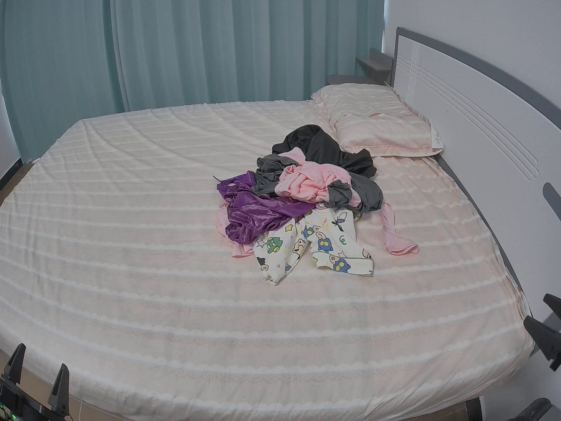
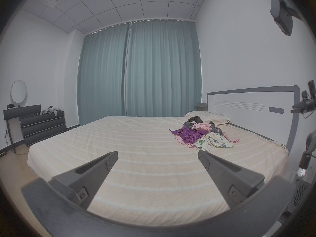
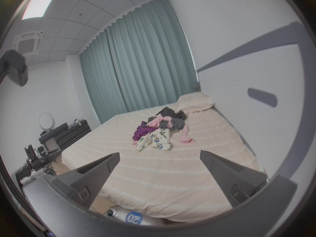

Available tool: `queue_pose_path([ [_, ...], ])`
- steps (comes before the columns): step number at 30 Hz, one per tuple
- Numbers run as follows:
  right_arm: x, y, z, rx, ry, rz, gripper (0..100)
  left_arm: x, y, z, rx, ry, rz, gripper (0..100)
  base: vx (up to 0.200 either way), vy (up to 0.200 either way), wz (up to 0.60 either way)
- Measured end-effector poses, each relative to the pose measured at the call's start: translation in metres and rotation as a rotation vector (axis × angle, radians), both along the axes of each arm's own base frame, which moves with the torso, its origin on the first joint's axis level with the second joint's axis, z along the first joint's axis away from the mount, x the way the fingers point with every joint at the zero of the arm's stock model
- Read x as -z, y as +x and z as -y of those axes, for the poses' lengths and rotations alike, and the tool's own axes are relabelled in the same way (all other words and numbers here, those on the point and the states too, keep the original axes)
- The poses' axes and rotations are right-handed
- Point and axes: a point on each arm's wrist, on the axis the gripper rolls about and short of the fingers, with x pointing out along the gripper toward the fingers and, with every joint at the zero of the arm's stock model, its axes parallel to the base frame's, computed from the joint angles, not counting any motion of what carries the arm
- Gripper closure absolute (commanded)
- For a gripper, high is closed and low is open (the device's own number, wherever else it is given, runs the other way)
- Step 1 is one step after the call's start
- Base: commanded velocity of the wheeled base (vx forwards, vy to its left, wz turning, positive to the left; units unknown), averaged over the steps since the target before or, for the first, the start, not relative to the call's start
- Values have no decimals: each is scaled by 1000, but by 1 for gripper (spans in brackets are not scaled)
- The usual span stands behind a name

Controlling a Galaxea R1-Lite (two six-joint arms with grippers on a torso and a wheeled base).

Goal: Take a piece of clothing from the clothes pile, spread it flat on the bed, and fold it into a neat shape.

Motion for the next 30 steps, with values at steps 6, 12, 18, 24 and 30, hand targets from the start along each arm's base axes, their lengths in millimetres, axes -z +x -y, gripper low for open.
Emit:
queue_pose_path([
  [6,-9,51,-6,-57,51,-128,0,0,0,0,0,0,0,0,0,0,0],
  [12,-5,108,-14,-80,106,-231,0,0,0,0,0,0,0,0,0,0,0],
  [18,11,171,-25,-76,181,-314,0,0,0,0,0,0,0,0,0,0,0],
  [24,40,232,-35,-40,219,-375,0,0,0,0,0,0,0,0,0,0,0],
  [30,67,286,-51,8,226,-381,0,0,0,0,0,0,0,0,0,0,0],
])
